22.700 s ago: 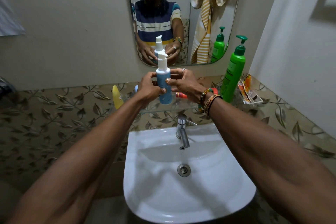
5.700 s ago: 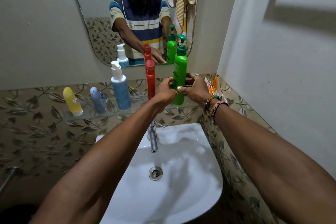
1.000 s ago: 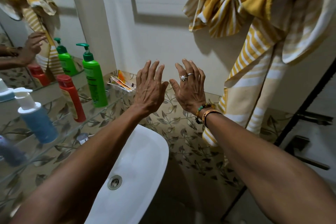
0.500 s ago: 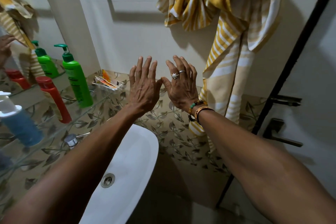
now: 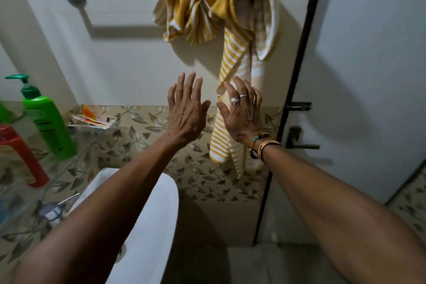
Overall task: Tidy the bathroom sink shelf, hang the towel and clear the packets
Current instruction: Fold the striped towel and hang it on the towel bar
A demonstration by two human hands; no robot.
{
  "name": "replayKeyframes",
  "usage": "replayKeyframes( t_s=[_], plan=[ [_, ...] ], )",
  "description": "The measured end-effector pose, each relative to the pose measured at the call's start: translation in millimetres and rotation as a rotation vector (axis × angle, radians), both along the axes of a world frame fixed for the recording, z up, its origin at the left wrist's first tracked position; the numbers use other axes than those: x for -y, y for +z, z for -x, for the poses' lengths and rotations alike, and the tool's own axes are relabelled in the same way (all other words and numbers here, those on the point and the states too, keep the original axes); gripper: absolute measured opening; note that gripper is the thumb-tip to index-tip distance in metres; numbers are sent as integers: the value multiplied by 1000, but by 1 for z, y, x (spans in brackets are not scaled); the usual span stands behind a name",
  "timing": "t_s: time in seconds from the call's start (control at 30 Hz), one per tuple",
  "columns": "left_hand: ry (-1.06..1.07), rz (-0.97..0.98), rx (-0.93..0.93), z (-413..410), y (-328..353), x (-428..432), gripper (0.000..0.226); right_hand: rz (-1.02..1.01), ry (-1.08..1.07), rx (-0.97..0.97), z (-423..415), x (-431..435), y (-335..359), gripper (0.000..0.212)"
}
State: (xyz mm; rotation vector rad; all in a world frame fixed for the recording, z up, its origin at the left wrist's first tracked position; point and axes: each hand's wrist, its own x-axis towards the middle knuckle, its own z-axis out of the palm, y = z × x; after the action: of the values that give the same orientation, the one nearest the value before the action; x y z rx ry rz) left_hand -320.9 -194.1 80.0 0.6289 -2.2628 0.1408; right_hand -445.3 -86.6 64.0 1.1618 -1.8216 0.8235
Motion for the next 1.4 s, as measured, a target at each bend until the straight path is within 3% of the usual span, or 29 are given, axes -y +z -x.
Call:
replayKeyframes(
  t_s=[0.47,1.4],
  plan=[
    [-236,-7,0,35,-3,-63,61,-26,-223,54,14,-93,2,52],
    [-163,47,20,116,-17,-178,63,-72,-179,105,113,-208,-19,52]
  ],
)
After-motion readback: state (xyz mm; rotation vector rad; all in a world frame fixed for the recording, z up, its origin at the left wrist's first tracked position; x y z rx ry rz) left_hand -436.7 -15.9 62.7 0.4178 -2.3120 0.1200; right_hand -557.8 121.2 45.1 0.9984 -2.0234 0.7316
